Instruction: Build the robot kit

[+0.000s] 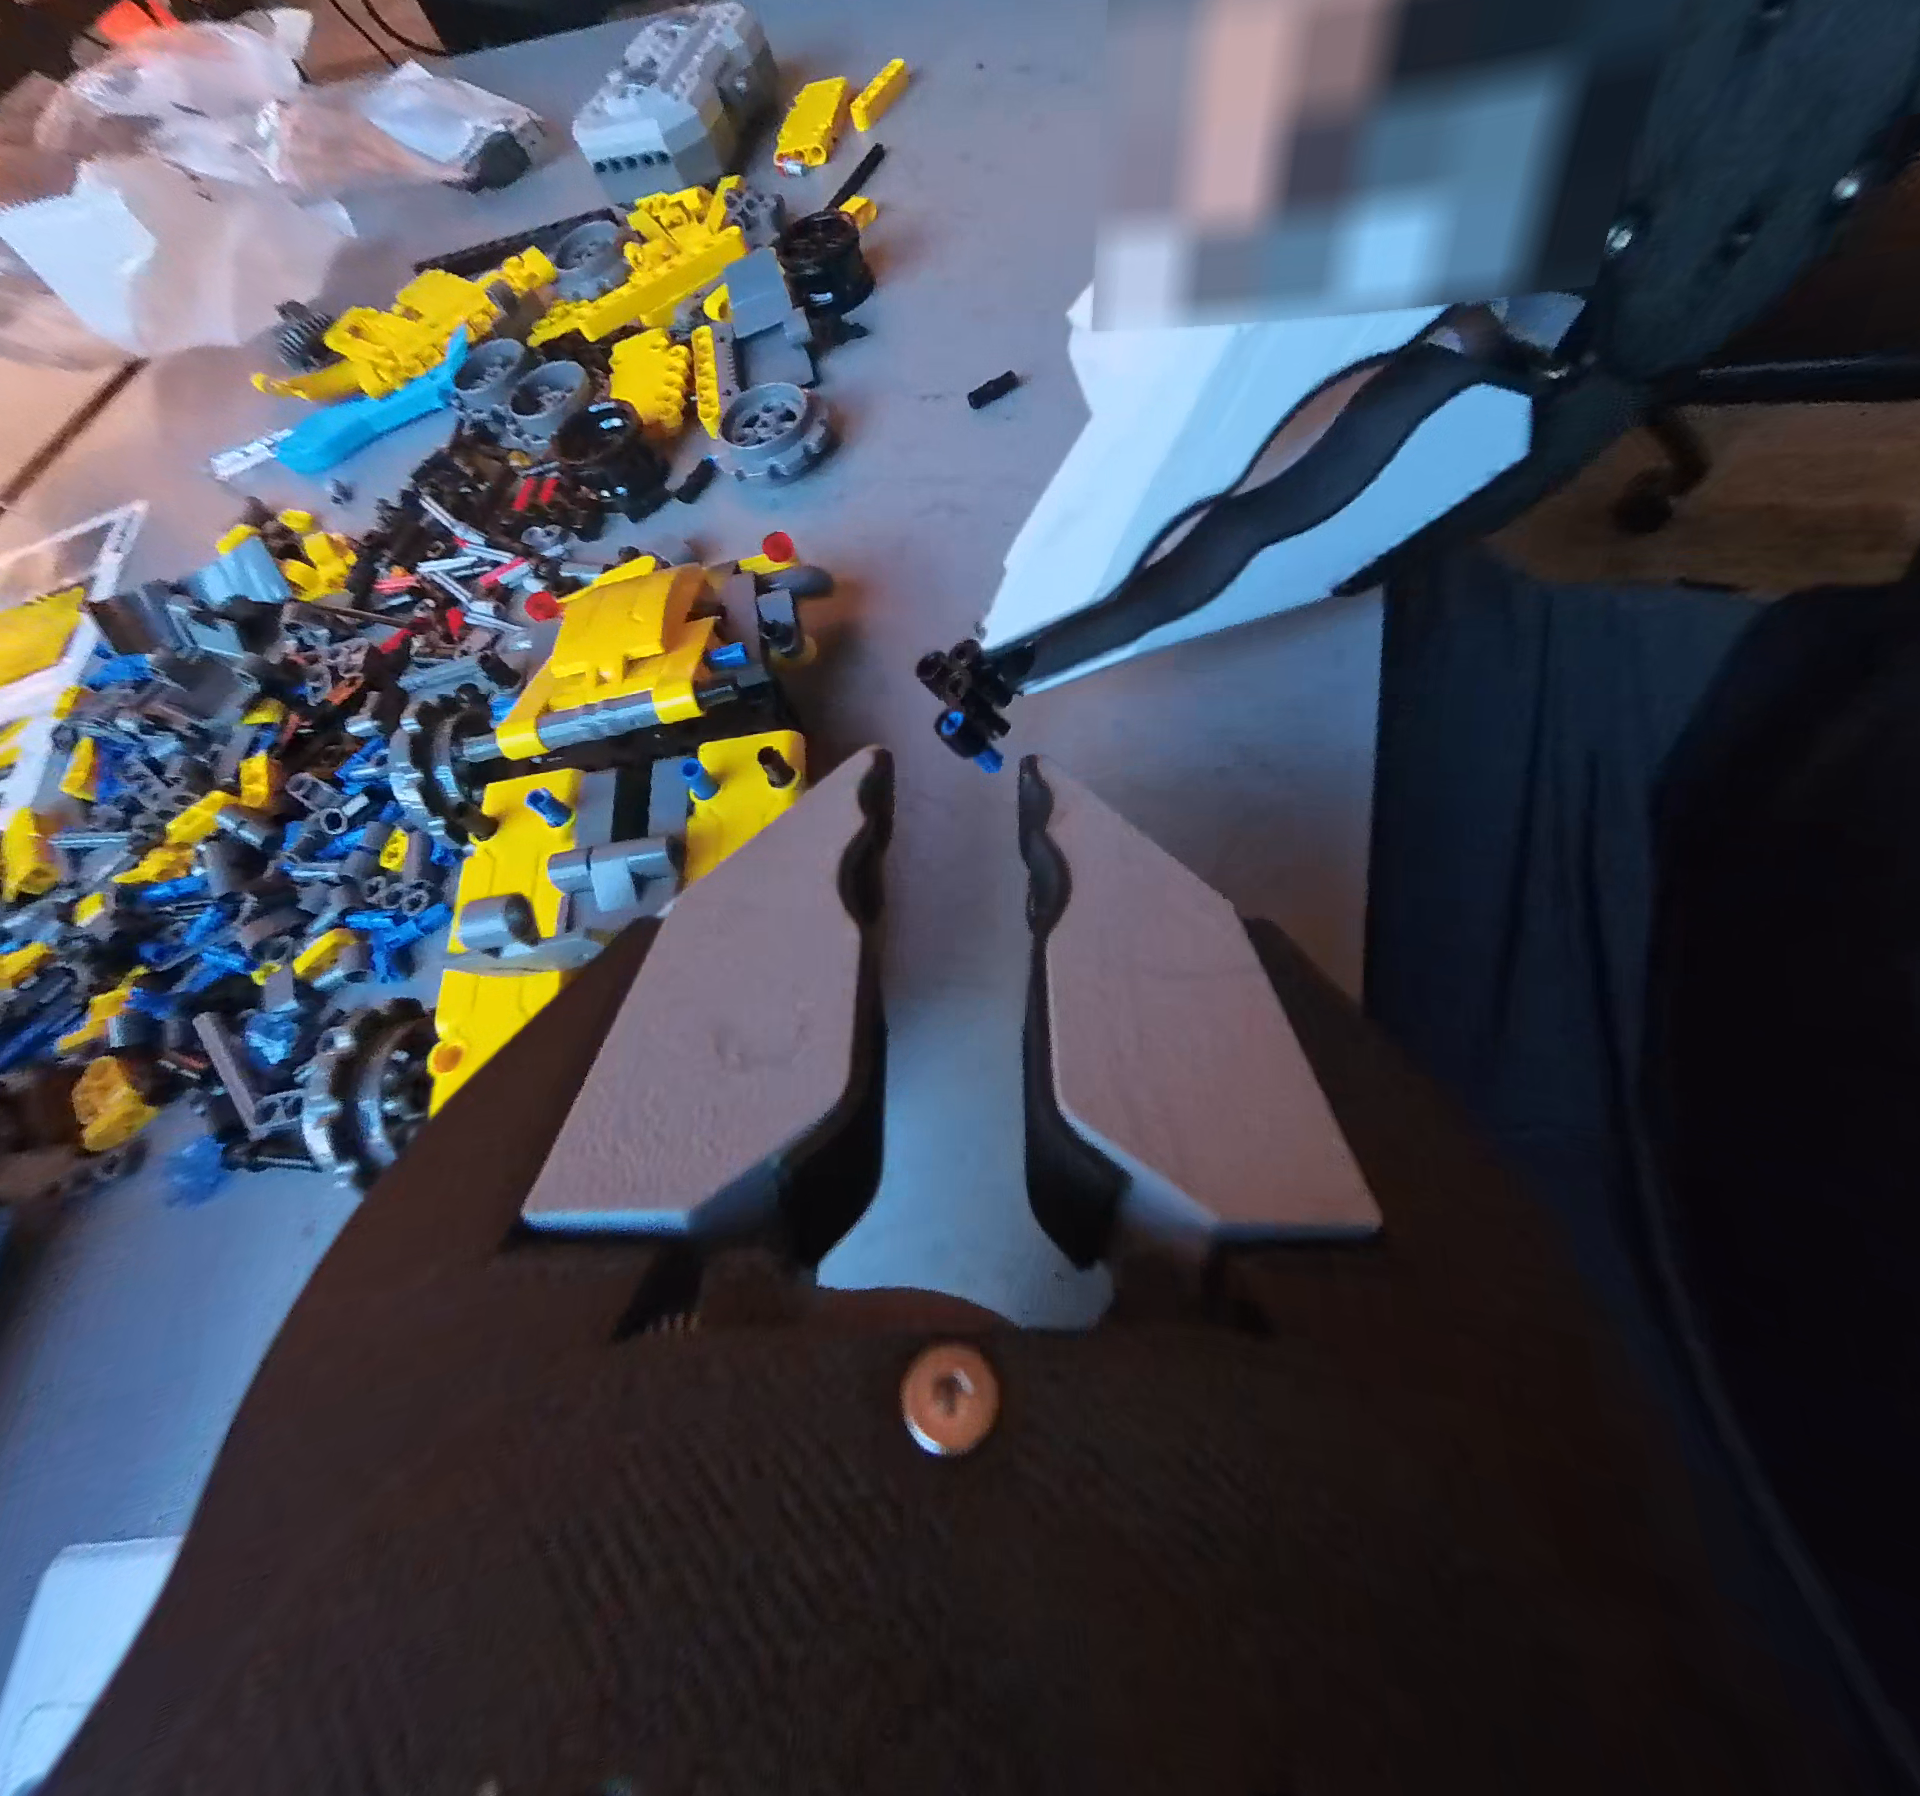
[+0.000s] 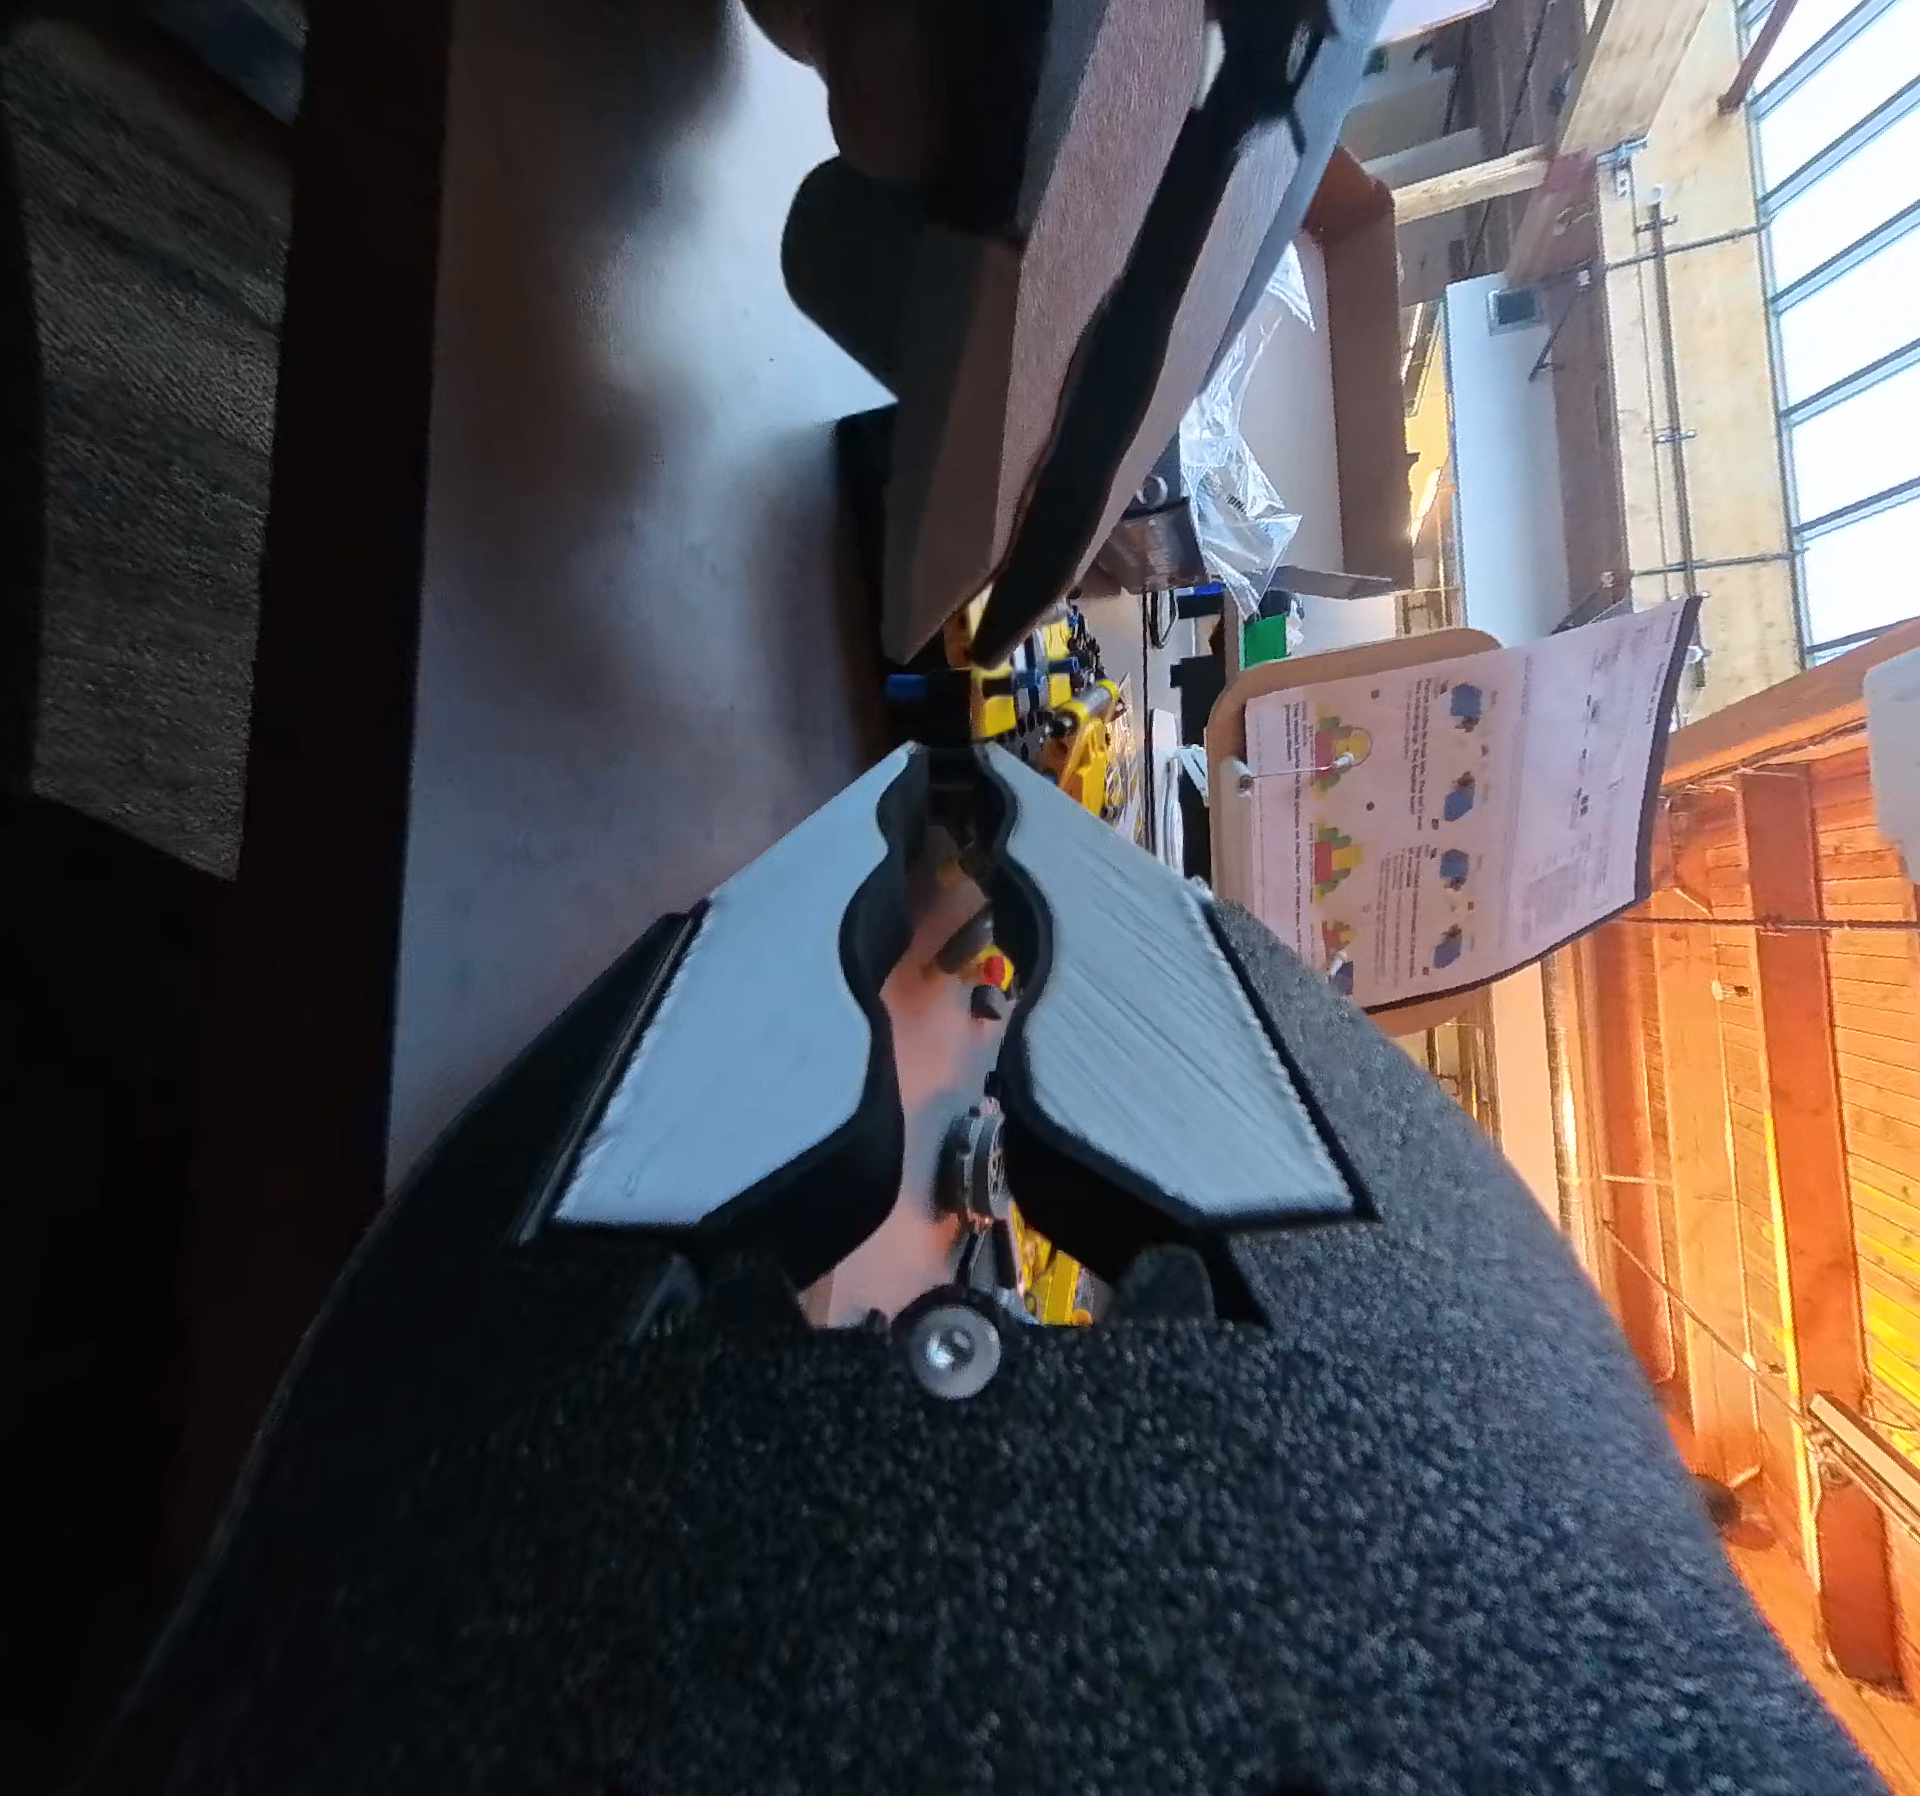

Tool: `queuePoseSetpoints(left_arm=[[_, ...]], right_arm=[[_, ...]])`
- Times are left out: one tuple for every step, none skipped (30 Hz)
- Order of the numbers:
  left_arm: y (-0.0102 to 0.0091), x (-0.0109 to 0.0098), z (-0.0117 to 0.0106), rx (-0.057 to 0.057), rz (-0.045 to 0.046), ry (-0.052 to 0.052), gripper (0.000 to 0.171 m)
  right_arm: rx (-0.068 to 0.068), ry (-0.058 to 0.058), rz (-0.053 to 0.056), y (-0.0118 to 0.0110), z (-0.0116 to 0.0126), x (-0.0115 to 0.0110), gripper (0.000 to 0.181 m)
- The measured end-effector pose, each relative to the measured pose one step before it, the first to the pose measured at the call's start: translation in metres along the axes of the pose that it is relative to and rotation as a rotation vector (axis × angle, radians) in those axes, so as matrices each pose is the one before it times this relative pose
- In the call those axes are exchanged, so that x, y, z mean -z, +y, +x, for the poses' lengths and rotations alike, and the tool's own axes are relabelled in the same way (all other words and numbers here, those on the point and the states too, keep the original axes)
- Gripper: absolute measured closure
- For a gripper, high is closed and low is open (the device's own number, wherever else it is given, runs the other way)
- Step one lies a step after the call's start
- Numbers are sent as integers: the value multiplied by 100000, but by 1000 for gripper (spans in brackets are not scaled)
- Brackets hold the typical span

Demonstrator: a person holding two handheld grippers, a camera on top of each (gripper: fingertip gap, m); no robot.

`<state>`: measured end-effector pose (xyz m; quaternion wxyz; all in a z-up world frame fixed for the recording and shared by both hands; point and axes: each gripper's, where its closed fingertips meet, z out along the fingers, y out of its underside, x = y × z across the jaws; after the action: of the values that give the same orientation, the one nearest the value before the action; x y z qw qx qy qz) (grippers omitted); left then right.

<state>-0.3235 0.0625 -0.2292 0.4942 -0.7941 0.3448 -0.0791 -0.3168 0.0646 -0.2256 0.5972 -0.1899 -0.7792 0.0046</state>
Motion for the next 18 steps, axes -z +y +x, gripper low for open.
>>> queuePoseSetpoints(left_arm=[[59, -113, 187, 1038, -841, 1468, 151], [35, -104, 229, 991, -672, 1515, 151], [-60, -75, 194, 1101, -45, 1105, 152], [-160, -17, 207, 932, 691, 1145, 156], [-156, 40, 111, 950, 936, 593, 158], [-91, 50, -90, 1132, 614, -299, 160], [-32, 58, -203, 1273, 394, -688, 165], [-47, 39, -44, 1457, 464, 708, 166], [27, -12, -7, 1867, -149, 875, 166], [43, -44, -32, 1642, -356, 516, 166], [40, -42, -25, 761, -358, -109, 166], [49, -43, -36, -351, -479, -760, 166], [95, -82, -118, -1012, -882, -1945, 166], [176, -124, -222, -1326, -1543, -2915, 167], [177, -162, 76, -2122, -1575, -1244, 167], [185, -186, 187, -2658, -1735, -653, 167], [199, -192, 92, -2505, -1875, -1296, 167], [163, -157, 50, -2309, -1480, -1454, 167]], right_arm=[[253, 10, 550, -210, -104, 7, 174], [31, -56, 688, -199, -81, 9, 174], [-270, -151, 354, -131, -69, 3, 174], [-108, -61, 106, -80, -37, 7, 174], [282, 264, 255, -81, 16, 7, 174], [371, 329, 236, -57, 35, 14, 174], [145, 166, 188, -44, 9, 18, 174], [-65, 110, 98, -16, 20, -4, 174], [-294, -252, 157, -13, -13, -4, 174], [-759, -282, 292, -18, -25, -12, 174], [-1341, -310, 522, -28, -20, 9, 174], [-2202, -671, 1079, -83, -44, 37, 173], [-3284, -1586, 1875, -170, -138, 98, 173], [-3394, -1885, 2128, -207, -146, 147, 175], [-2621, -1127, 1295, -76, -62, 90, 176], [-2088, -506, 168, 103, 11, 25, 176], [-2340, -450, 201, 123, 36, 35, 175], [-2866, -489, 889, 31, 102, 75, 175]])
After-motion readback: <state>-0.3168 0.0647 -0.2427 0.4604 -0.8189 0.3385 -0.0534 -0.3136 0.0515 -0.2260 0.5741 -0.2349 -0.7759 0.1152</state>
